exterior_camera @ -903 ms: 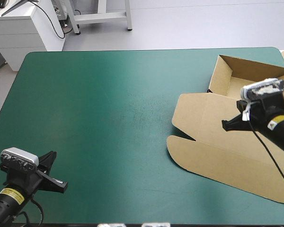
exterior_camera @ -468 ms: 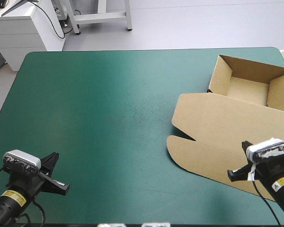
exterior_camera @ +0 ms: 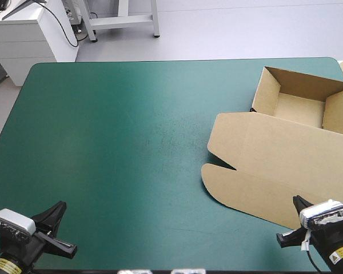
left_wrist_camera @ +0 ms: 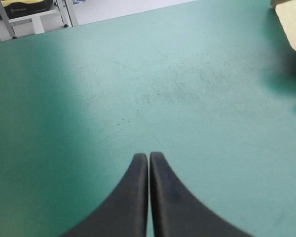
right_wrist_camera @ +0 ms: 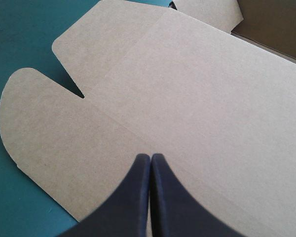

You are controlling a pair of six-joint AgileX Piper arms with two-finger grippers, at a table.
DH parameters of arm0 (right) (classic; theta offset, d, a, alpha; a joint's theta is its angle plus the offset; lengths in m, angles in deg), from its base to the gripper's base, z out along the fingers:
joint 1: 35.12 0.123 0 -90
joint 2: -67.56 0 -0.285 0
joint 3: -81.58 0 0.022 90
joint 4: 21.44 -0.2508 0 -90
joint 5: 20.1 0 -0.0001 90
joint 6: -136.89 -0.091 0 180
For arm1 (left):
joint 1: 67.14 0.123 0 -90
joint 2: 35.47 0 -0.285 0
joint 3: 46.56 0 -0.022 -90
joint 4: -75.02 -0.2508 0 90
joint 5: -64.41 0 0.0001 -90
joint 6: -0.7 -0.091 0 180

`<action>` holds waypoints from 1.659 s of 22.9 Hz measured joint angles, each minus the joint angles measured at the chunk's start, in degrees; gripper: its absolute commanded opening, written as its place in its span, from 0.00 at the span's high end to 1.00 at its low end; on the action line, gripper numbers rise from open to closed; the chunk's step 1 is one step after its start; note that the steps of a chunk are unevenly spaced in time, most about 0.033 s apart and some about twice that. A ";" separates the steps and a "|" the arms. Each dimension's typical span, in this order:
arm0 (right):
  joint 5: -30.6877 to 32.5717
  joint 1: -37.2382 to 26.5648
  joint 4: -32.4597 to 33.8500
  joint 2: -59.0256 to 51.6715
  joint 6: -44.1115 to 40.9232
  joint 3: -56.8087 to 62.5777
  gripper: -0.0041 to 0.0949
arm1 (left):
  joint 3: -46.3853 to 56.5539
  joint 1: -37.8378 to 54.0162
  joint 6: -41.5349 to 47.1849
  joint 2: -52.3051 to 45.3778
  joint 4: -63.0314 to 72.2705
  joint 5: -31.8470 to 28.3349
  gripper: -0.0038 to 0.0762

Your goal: Fold the box

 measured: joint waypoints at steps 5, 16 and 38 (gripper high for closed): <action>1.83 0.00 0.05 -4.33 -1.70 0.00 0.98 | 0.29 0.00 0.00 -2.59 0.43 1.51 0.96; 2.64 0.00 -0.30 -6.27 -2.78 0.00 0.98 | 0.30 0.00 0.00 -2.84 0.75 3.93 0.96; 2.99 0.00 -1.04 -10.79 -2.96 -0.10 0.98 | 0.21 0.00 0.00 -2.85 0.92 4.40 0.96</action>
